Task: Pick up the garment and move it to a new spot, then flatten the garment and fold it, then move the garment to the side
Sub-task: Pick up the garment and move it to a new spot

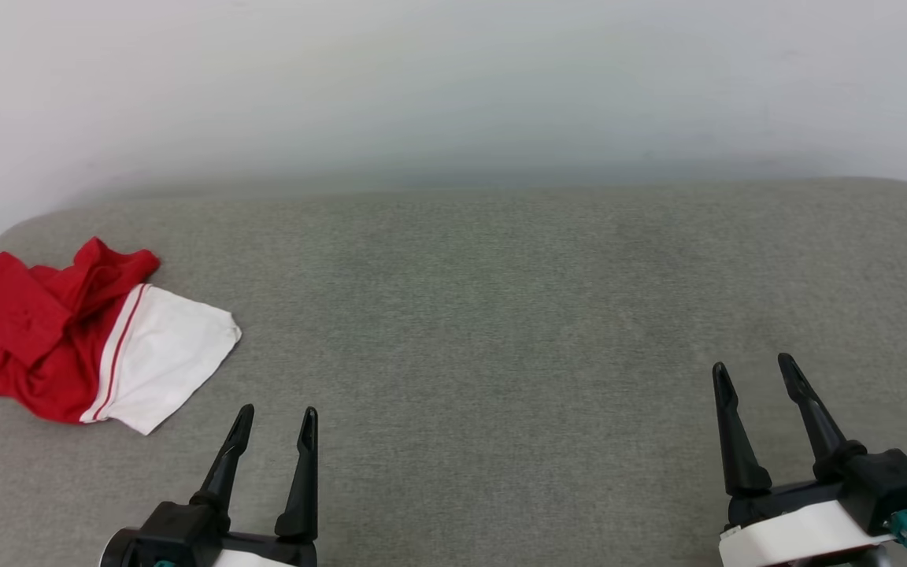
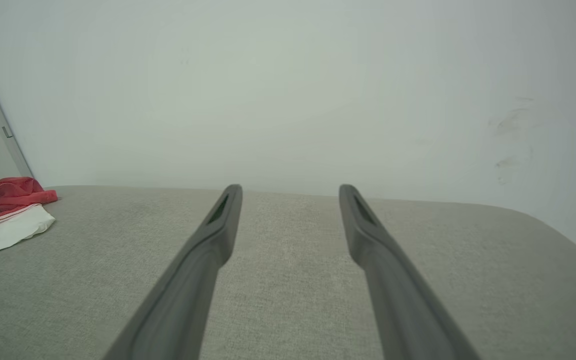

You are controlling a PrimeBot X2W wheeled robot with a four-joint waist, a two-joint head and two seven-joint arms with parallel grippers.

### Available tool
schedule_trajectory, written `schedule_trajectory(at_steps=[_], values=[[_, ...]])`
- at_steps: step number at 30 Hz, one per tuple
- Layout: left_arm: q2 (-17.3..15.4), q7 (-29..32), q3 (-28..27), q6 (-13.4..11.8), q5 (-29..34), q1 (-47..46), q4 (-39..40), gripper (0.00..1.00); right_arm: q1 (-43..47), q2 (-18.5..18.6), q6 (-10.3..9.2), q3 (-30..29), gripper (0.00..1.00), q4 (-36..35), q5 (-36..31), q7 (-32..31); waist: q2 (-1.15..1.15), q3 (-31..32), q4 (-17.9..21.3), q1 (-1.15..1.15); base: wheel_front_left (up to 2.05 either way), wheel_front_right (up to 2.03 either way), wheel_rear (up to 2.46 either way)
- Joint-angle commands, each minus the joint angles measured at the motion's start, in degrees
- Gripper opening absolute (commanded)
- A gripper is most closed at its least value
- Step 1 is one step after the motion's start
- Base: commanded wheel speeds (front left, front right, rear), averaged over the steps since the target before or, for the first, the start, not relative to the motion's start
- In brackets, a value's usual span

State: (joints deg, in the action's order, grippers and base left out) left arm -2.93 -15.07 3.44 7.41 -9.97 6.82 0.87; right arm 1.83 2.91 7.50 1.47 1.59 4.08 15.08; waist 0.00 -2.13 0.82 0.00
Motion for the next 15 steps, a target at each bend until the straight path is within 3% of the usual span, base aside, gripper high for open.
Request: schedule_trajectory(at_steps=[1,15], values=[[0.07,-0.16,0.06,0.09,0.26,-0.21,0.19,1.0,0.81,-0.05,-0.02,0.2,1.0,-0.27,0.26,0.14,0.0,-0.08,-0.96,0.0,0.0,0.0,0.0],[0.06,-0.16,-1.28,0.04,0.8,1.06,0.31,1.0,2.07,-0.06,-0.02,1.04,1.0,1.12,1.73,0.14,0.0,1.08,-14.12,0.0,0.0,0.0,0.0]])
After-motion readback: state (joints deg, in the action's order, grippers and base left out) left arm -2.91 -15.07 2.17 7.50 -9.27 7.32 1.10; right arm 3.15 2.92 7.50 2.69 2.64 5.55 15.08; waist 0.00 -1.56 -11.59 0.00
